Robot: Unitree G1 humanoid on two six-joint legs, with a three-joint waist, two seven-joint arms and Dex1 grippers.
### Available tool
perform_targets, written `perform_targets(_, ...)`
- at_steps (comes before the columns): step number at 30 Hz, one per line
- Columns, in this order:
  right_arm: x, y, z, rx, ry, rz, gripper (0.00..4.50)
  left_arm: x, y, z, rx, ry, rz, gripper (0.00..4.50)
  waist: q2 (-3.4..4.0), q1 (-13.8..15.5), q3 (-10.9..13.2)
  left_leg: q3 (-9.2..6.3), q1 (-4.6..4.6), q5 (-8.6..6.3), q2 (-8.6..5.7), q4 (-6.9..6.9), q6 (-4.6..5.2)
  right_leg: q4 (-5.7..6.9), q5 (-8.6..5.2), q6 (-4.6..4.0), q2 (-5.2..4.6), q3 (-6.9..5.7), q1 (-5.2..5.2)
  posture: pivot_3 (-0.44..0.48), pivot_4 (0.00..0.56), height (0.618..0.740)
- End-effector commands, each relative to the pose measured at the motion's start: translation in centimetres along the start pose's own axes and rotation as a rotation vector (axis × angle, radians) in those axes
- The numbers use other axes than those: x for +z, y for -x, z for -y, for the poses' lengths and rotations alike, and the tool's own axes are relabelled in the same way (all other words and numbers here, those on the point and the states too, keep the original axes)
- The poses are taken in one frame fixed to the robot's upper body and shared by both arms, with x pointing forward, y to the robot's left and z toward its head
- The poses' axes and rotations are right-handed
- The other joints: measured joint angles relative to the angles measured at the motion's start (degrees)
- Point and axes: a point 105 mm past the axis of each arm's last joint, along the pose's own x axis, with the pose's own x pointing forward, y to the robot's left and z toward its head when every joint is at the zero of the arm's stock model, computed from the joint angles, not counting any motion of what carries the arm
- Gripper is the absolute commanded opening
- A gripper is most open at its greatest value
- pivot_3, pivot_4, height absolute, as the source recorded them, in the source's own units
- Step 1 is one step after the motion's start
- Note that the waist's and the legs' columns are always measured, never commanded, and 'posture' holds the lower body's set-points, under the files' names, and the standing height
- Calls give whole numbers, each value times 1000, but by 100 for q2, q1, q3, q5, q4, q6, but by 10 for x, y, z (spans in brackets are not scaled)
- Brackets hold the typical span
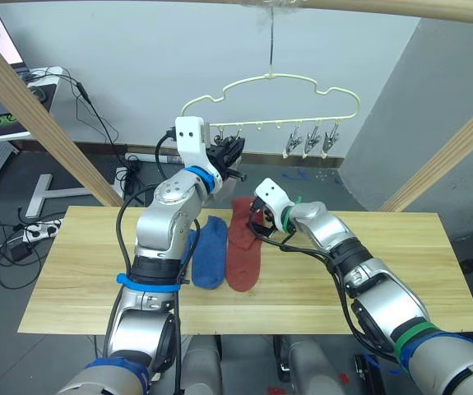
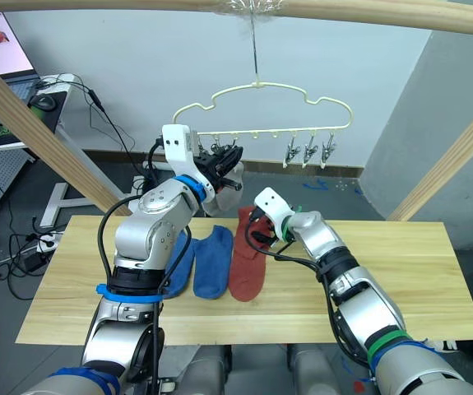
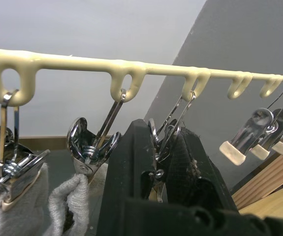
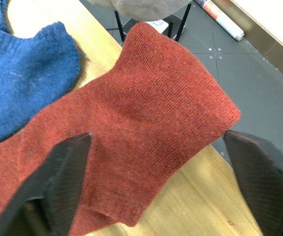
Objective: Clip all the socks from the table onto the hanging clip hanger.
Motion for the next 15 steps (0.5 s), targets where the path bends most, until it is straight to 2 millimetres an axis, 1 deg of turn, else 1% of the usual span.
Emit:
perform_targets(1,8,0,-4,8,-6,32,3213,12,2,6,-12,-22,45,307,0,0,0,0,0,0,0,0,0,0,0,0,0,0,0,50,230,740)
perform_targets(2,8,0,-5,11,-10,31,2932,12,2,6,-12,-22,44,307,0,0,0,0,0,0,0,0,0,0,0,0,0,0,0,50,230,740)
perform_targets(10,0,0,-7,20,-17,5,2932,11,4,5,-8,-20,40,307,0,1,0,0,0,0,0,1,0,1,0,0,0,0,0,53,234,740)
perform_targets(13,-1,2,-5,15,-22,7,2343,10,4,6,-8,-19,38,307,0,0,0,0,0,0,0,0,0,1,0,0,0,0,0,51,235,740)
perform_targets(15,0,3,-5,14,-24,9,1697,10,4,6,-9,-19,36,307,0,0,0,0,0,0,0,0,0,1,0,0,0,1,0,51,235,740)
